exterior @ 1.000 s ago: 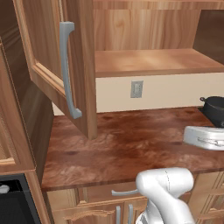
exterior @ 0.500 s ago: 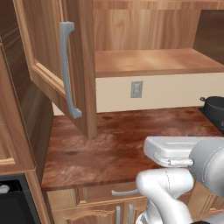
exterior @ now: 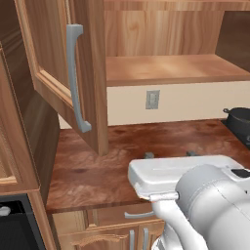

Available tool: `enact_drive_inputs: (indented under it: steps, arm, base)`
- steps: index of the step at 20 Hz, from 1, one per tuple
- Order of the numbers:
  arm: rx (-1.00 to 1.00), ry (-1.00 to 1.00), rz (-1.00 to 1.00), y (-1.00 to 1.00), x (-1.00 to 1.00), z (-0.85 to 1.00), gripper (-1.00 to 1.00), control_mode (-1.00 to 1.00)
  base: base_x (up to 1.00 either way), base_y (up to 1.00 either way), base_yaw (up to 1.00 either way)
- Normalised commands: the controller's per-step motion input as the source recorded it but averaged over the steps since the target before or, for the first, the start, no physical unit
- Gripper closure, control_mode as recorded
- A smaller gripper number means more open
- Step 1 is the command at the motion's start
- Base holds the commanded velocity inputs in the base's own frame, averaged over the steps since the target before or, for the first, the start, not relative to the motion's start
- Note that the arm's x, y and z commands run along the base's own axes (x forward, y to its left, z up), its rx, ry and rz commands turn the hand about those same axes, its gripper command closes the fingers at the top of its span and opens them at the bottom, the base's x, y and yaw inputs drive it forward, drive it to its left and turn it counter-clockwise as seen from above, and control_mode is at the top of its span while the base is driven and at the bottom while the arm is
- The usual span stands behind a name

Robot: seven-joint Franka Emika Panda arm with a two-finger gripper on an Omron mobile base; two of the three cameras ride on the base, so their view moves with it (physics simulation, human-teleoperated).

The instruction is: Open the cabinet and move the ladle to the pot. Then close the cabinet.

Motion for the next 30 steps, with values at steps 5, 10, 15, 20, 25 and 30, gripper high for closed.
enact_drive_inputs:
  steps: [5, 10, 15, 20, 25, 30]
  arm:
    - [-0.02, -0.14, 0.0, 0.53, -0.03, -0.05, -1.0, -1.0]
    - [-0.01, -0.14, 0.0, 0.54, 0.0, -0.07, -1.0, -1.0]
    - [-0.01, -0.16, -0.01, 0.45, 0.08, -0.05, -1.0, -1.0]
    - [-0.01, -0.17, -0.05, 0.41, 0.16, -0.01, -1.0, -1.0]
    - [0.0, -0.11, -0.06, 0.4, 0.44, -0.03, -1.0, -1.0]
    - [0.0, -0.08, -0.06, 0.32, 0.6, -0.05, -1.0, -1.0]
  base:
    - [0.0, 0.0, 0.0]
    - [0.0, 0.0, 0.0]
    - [0.0, 0.0, 0.0]
    - [0.0, 0.0, 0.0]
    - [0.0, 0.0, 0.0]
    - [0.0, 0.0, 0.0]
